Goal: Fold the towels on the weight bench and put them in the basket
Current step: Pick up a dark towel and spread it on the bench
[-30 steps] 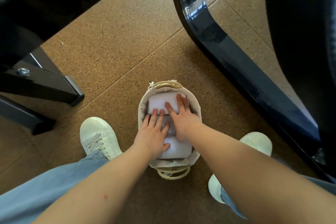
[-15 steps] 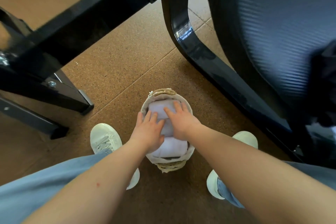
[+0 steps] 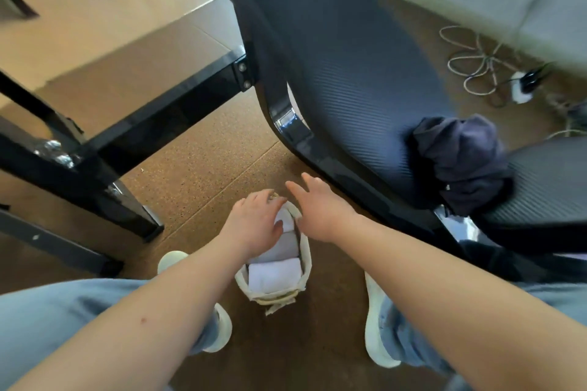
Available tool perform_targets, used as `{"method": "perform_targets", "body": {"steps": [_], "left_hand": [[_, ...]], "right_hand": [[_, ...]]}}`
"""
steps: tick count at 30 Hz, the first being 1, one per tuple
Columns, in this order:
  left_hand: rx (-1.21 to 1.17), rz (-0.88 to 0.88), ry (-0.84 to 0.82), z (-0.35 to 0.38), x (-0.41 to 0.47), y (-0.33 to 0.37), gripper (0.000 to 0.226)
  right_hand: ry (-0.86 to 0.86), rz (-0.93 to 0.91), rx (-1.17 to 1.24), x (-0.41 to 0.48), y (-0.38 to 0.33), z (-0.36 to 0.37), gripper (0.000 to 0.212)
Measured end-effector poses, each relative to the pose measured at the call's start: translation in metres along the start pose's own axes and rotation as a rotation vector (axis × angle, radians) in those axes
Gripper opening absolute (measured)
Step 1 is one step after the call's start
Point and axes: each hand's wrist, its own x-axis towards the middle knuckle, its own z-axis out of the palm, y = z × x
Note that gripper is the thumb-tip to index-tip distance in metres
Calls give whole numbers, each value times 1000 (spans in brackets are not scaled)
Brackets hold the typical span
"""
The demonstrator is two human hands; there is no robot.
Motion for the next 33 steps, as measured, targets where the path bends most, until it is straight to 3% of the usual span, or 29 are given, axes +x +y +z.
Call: {"method": "perform_targets", "body": {"steps": [9, 15, 23, 27, 30, 32, 33], "left_hand": [[-169, 187, 219, -85, -7, 73, 50], [-205, 301, 265, -119, 12, 131, 63], [-261, 359, 178, -128, 55, 201, 63], [-371, 308, 89, -127, 80, 225, 74], [-420, 297, 40, -125, 95, 238, 82], [-440, 300, 23, -124, 105, 243, 88], [-446, 300, 9, -123, 110, 245, 92]], "right_hand": [[279, 24, 46, -87, 28, -79, 69], [376, 168, 43, -125, 77, -115, 66], [374, 540, 80, -146, 148, -144, 60], [362, 741, 353, -132, 188, -140, 87], [296, 775, 464, -122, 207, -134, 94], [302, 781, 510, -117, 212, -139, 84], [269, 694, 553, -110, 215, -145, 79]]}}
